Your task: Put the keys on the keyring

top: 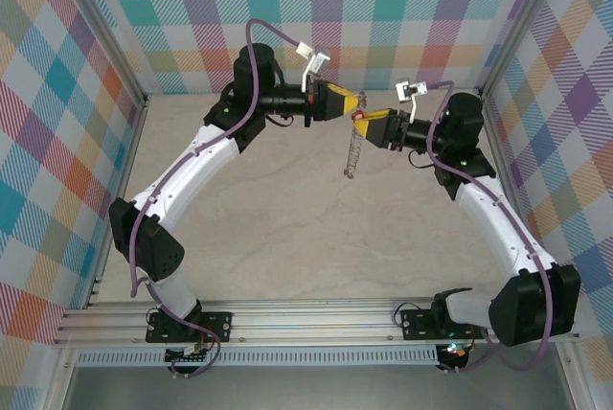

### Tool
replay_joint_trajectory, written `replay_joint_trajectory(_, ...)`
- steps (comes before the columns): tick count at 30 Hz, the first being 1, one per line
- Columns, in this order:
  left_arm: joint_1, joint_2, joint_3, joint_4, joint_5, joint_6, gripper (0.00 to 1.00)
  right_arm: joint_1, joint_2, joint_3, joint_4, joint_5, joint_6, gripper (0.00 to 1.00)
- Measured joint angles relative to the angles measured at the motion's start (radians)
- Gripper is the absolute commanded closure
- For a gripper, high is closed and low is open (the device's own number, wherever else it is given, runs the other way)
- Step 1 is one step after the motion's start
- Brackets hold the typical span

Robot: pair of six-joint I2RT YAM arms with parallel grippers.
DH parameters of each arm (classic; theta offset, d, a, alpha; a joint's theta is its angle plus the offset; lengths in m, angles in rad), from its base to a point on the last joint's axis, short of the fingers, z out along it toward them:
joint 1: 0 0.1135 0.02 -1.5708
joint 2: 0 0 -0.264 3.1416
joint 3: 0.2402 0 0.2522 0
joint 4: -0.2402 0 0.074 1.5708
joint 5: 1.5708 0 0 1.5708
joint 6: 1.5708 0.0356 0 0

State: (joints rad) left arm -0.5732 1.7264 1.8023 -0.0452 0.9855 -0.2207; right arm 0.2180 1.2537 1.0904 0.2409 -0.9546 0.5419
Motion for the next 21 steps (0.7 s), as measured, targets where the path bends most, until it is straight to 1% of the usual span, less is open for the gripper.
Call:
replay_joint_trajectory(1,-0.002,0.0,0.0,0.0,0.0,0.0,1.0,0.004,0.003,0.003,0.003,0.0,0.002,0.62)
replay_joint_trajectory(7,-0.005,0.0,0.0,0.0,-0.011,0.0,1.0,0.014,0.008,0.008,0.021,-0.01,0.011,0.88)
replay_joint_trajectory(10,-0.005,0.0,0.0,-0.001,-0.029,0.0,1.0,0.019,0.003,0.008,0.032,-0.016,0.013,0.98)
replay_joint_trajectory(11,-0.005,0.0,0.0,-0.001,-0.031,0.0,1.0,0.02,0.001,0.008,0.03,-0.016,0.016,1.0)
replay_joint_trajectory(16,-0.006,-0.002,-0.001,0.0,-0.039,0.0,1.0,0.02,-0.006,0.008,0.018,-0.01,0.007,1.0)
replay_joint_trajectory(21,-0.007,-0.005,-0.014,-0.002,-0.045,0.0,1.0,0.02,-0.023,0.008,-0.056,0.015,-0.031,1.0)
